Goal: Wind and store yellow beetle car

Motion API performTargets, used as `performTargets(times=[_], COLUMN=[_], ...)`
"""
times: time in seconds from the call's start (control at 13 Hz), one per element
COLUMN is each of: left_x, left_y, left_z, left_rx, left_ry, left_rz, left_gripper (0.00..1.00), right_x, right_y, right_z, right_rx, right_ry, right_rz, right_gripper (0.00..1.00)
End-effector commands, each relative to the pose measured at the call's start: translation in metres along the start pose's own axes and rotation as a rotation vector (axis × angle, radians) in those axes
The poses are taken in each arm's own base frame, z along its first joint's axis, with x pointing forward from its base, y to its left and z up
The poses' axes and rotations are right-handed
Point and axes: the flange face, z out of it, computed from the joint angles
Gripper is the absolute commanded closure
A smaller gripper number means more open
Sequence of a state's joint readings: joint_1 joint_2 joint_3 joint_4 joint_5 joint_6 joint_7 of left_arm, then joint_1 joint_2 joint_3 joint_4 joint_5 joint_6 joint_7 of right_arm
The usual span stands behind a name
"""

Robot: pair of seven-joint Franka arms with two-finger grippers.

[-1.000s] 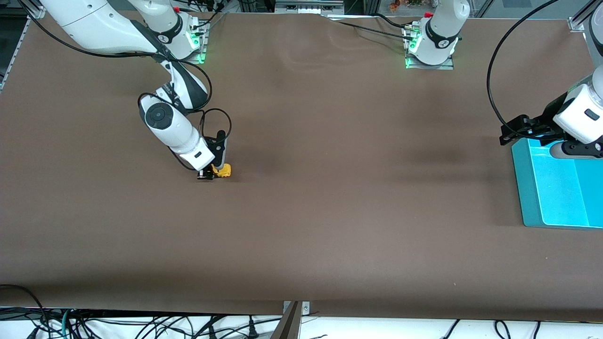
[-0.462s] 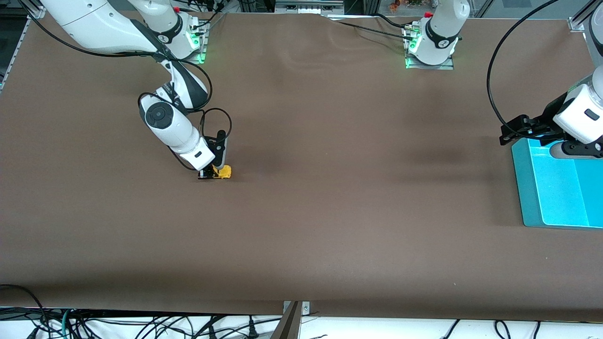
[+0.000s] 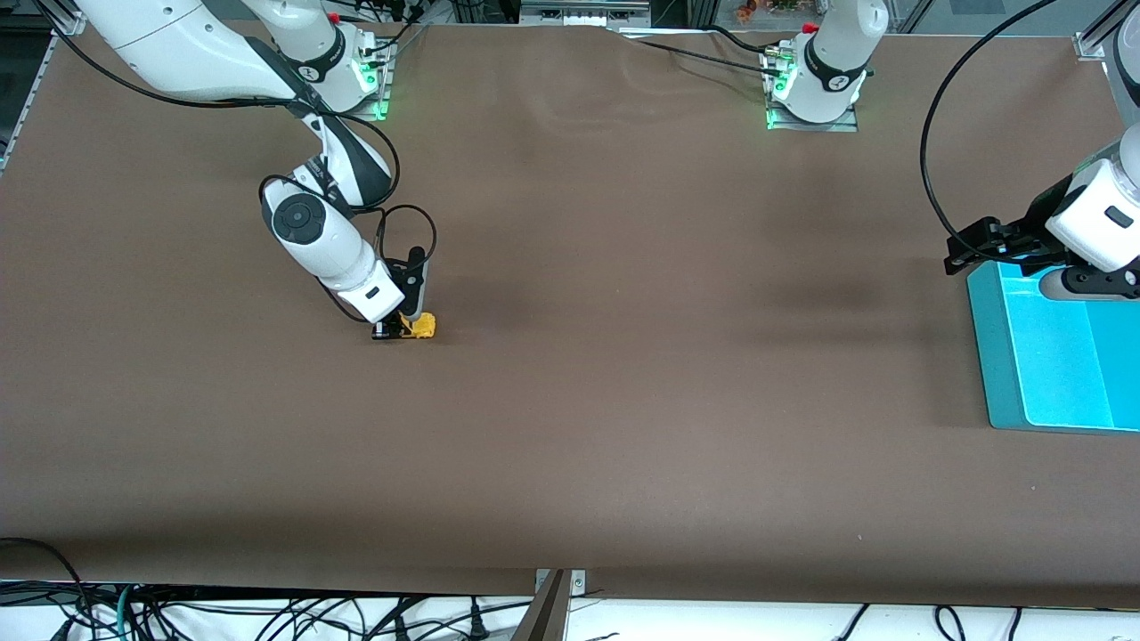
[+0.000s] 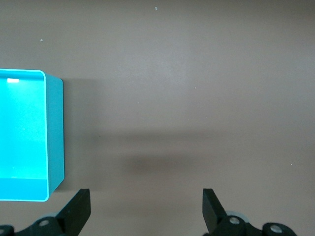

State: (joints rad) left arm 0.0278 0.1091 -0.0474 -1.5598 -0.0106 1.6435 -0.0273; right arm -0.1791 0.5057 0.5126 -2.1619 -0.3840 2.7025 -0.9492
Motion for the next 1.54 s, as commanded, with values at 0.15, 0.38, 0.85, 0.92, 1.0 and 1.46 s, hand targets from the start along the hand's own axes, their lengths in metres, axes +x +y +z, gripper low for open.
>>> performTargets(times=[0.15,0.38,0.85,0.92,1.0,1.46], left_x=[0.003,0.003,0.003,0.003,0.003,0.003], left_y=[-0.001,-0.001,-0.001,-0.001,-0.001,-0.001], left_z=[-0.005,-0.005,-0.005,-0.005,-0.005,-0.005], left_rx=[-0.021,-0.021,-0.021,-0.021,-0.021,-0.021], left_ry=[0.005,0.005,0.005,0.005,0.005,0.005], left_rz=[0.003,0.003,0.003,0.003,0.003,0.003], left_gripper=[0.00,0.00,0.00,0.00,0.00,0.00], right_x=[-0.040,-0.050,-0.072,-0.077,-0.081,-0.085], right_y=[0.000,-0.010,-0.030,-0.034,-0.038,-0.036], right_z=[0.018,0.022,0.022,0.024,0.023,-0.011], right_rx=[0.021,0.040,0.071,0.080,0.084,0.081], right_ry=[-0.018,-0.026,-0.049,-0.049,-0.054,-0.127], right_rz=[0.003,-0.005,-0.046,-0.058,-0.064,-0.059], right_gripper=[0.62,0.62,0.61,0.61,0.61,0.61])
